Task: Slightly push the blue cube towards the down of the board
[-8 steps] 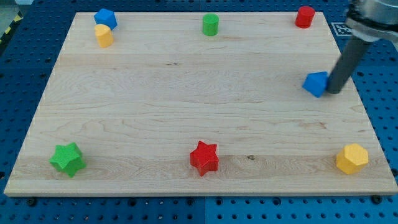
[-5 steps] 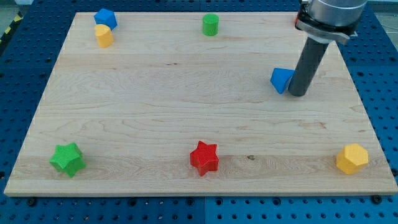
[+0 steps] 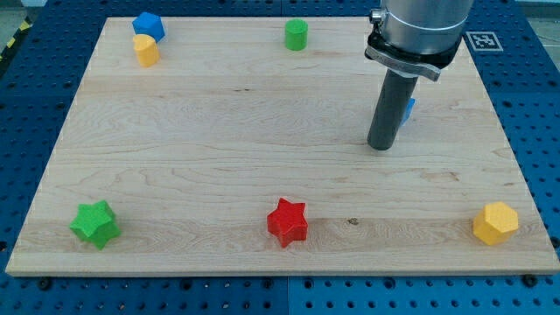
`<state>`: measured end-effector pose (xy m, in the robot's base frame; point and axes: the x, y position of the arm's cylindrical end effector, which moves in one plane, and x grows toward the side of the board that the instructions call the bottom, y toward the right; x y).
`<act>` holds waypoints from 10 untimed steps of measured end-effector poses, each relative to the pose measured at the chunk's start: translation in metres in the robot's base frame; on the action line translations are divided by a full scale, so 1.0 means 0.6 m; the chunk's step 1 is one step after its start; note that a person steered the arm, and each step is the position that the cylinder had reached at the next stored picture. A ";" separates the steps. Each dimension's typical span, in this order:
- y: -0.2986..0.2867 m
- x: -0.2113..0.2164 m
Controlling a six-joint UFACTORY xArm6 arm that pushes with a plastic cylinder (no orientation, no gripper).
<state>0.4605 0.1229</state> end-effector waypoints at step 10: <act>-0.384 -0.054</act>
<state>0.4280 -0.1077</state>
